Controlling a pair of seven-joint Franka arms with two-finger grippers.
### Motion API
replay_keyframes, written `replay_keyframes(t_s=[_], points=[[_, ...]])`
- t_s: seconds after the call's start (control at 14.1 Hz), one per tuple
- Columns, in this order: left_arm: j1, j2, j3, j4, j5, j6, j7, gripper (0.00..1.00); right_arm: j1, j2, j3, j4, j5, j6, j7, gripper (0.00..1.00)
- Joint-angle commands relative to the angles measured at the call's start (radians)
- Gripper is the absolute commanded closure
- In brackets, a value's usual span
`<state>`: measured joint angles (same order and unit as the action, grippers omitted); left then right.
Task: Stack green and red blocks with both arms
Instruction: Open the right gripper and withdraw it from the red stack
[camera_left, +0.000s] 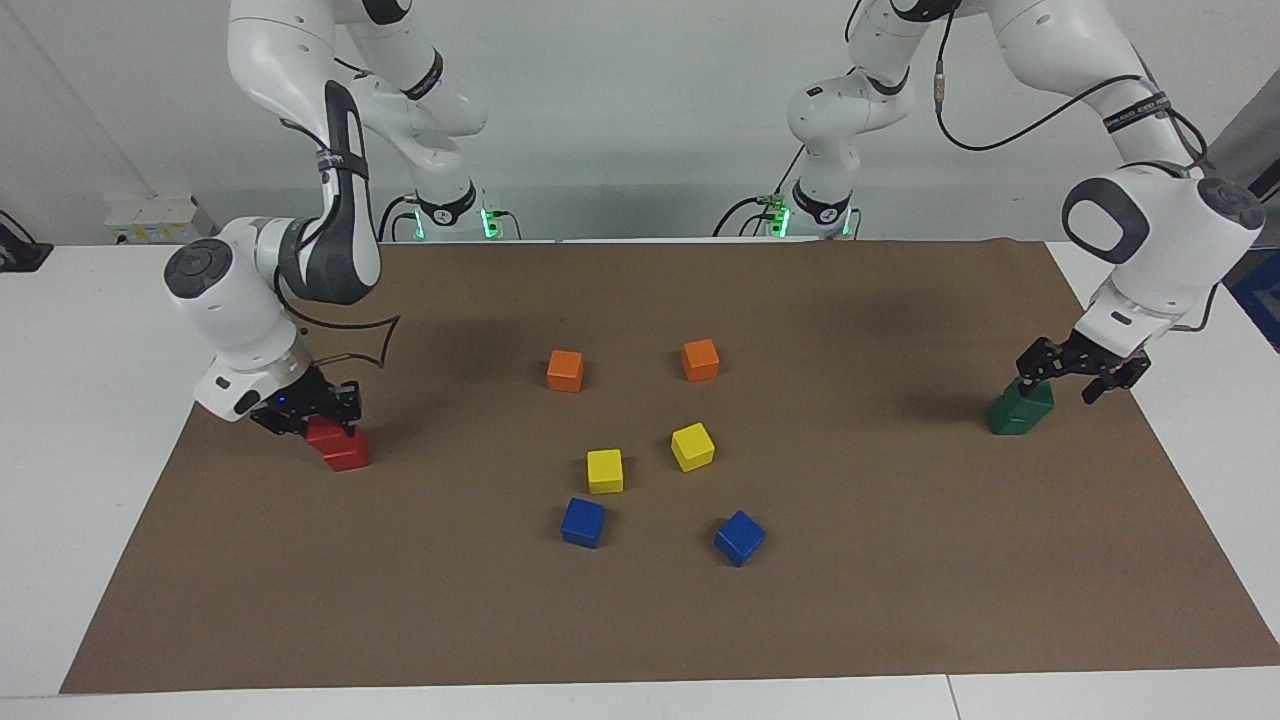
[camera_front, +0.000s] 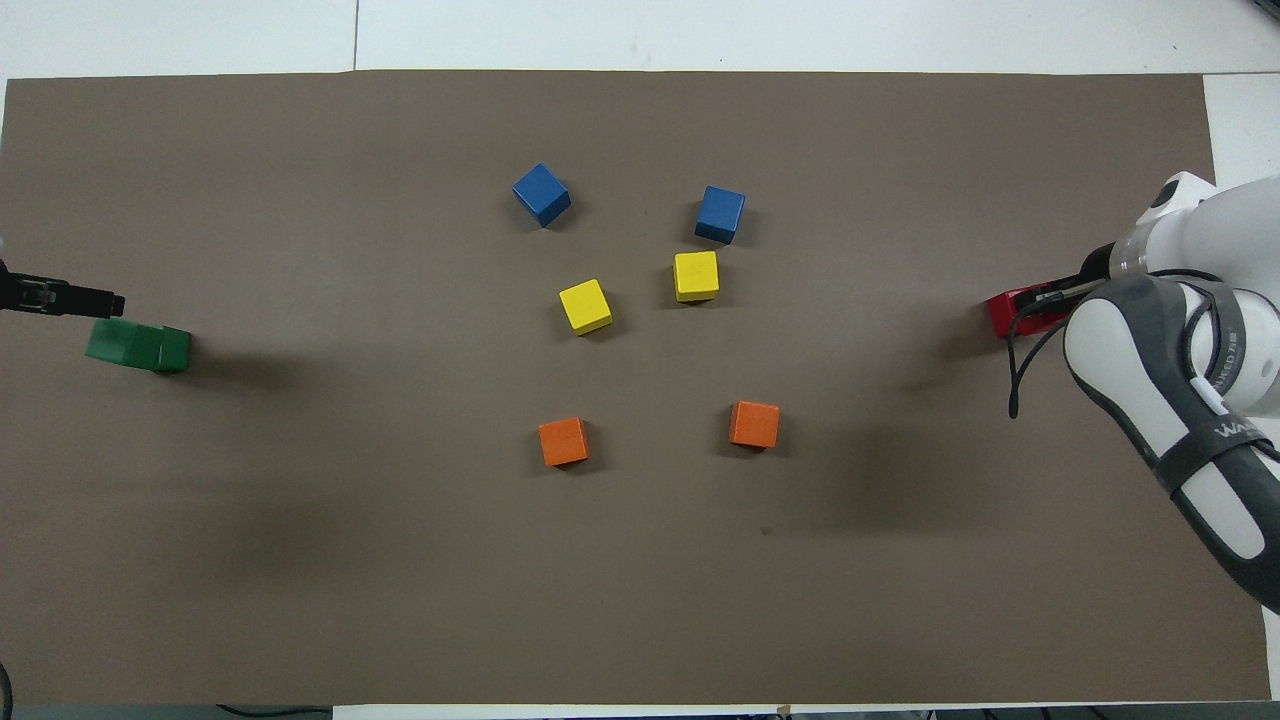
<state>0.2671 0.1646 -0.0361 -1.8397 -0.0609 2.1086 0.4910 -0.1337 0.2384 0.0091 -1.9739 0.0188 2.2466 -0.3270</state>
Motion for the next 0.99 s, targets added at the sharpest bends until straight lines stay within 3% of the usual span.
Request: replay_keyframes(t_s=[0.0, 0.14, 0.21, 0.28, 0.35, 0.64, 0.92], points=[[-0.008, -0.069, -0.001, -0.001, -0.014, -0.060, -0.076, 0.00, -0.007, -0.034, 0.006, -0.048, 0.007, 0.033, -0.030, 1.00], [-0.044, -0.108, -0.002, 0.019, -0.010, -0.122, -0.259, 0.00, -0.006, -0.033, 0.006, -0.048, 0.007, 0.033, -0.032, 1.00], [-0.055, -0.129, -0.002, 0.029, -0.007, -0.163, -0.309, 0.00, -0.003, -0.033, 0.005, -0.048, 0.000, 0.033, -0.030, 0.87], [-0.072, -0.149, -0.001, 0.040, -0.007, -0.204, -0.340, 0.00, -0.001, -0.033, 0.005, -0.046, -0.002, 0.033, -0.023, 0.36], [-0.083, -0.168, -0.001, 0.046, -0.004, -0.241, -0.366, 0.00, 0.000, -0.033, 0.005, -0.046, -0.003, 0.040, -0.014, 0.03], [-0.112, -0.220, -0.004, 0.074, 0.006, -0.346, -0.489, 0.00, -0.001, -0.031, 0.005, -0.048, -0.003, 0.051, -0.020, 0.00], [-0.118, -0.249, -0.002, 0.112, 0.004, -0.441, -0.494, 0.00, 0.003, -0.034, 0.005, -0.017, -0.003, 0.035, 0.000, 0.00]])
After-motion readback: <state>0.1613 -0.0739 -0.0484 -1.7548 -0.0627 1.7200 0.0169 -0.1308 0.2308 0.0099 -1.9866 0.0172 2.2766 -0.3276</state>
